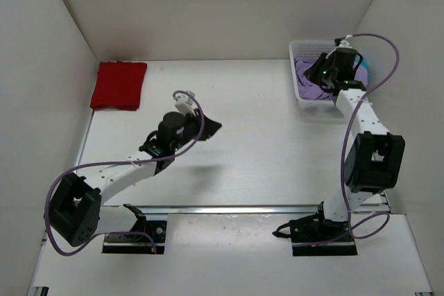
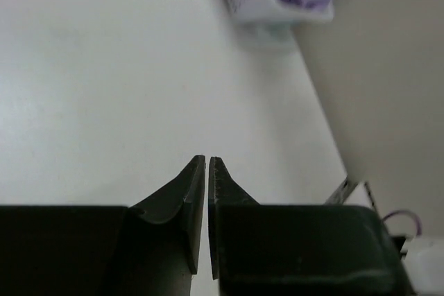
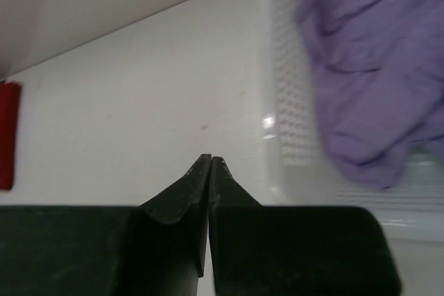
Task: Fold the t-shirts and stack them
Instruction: Grab crumpled tshirt from bin with the right arm
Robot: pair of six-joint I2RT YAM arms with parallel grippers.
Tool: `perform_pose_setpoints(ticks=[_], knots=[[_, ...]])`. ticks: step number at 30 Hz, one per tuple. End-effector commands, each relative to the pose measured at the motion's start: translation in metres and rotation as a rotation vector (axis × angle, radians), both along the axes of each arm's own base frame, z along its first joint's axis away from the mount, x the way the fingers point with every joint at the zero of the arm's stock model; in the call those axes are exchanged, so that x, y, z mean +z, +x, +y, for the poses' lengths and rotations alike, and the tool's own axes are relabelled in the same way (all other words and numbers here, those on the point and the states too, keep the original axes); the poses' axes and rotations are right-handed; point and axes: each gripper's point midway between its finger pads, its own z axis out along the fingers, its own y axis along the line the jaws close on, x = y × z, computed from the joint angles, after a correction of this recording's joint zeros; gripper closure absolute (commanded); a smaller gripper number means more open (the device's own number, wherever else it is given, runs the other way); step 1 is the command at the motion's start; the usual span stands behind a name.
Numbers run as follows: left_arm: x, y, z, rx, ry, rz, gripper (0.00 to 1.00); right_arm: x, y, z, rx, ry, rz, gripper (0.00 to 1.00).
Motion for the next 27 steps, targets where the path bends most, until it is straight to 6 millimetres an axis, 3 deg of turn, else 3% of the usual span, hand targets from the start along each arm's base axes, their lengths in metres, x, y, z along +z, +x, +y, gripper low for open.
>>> perform_pose_setpoints(ticks=[1, 2, 3, 5, 6, 8, 11, 14, 15, 17, 18, 19, 21, 27], knots=[[-0.05, -0.04, -0.014, -0.13, 0.102, 0.065, 0.81, -0.035, 0.016, -0.067, -0.137, -0.072, 0.143, 1.0], [-0.061, -0.053, -0.018, -0.168, 0.118, 0.083, 0.8, -0.047, 0.021, -0.08, -0.154, -0.08, 0.175, 1.0], [-0.068, -0.058, -0.019, -0.188, 0.133, 0.089, 0.77, -0.035, 0.029, -0.087, -0.17, -0.098, 0.147, 1.0], [-0.09, -0.081, -0.023, -0.244, 0.176, 0.121, 0.74, -0.049, 0.043, -0.095, -0.15, -0.105, 0.164, 0.87], [-0.095, -0.089, -0.026, -0.27, 0.184, 0.126, 0.73, -0.038, 0.054, -0.099, -0.151, -0.115, 0.133, 0.83], [-0.111, -0.106, -0.027, -0.311, 0.19, 0.155, 0.72, -0.045, 0.078, -0.092, -0.078, -0.095, 0.147, 0.66], [-0.125, -0.118, -0.025, -0.328, 0.169, 0.192, 0.71, -0.055, 0.109, -0.085, -0.039, -0.073, 0.145, 0.54], [-0.13, -0.121, -0.026, -0.331, 0.172, 0.207, 0.71, -0.063, 0.136, -0.087, -0.035, -0.005, 0.131, 0.52], [-0.132, -0.123, -0.026, -0.337, 0.185, 0.207, 0.7, -0.078, 0.141, -0.085, -0.04, 0.014, 0.158, 0.51], [-0.129, -0.117, -0.025, -0.333, 0.185, 0.2, 0.7, -0.073, 0.156, -0.083, -0.026, 0.035, 0.128, 0.51], [-0.127, -0.117, -0.027, -0.344, 0.186, 0.196, 0.7, -0.092, 0.159, -0.079, -0.022, 0.054, 0.163, 0.51], [-0.129, -0.113, -0.025, -0.332, 0.196, 0.199, 0.7, -0.083, 0.164, -0.078, -0.019, 0.058, 0.142, 0.51], [-0.128, -0.11, -0.025, -0.331, 0.2, 0.202, 0.7, -0.088, 0.177, -0.068, 0.012, 0.079, 0.134, 0.5], [-0.132, -0.107, -0.027, -0.318, 0.198, 0.212, 0.69, -0.098, 0.182, -0.064, 0.057, 0.151, 0.142, 0.55]])
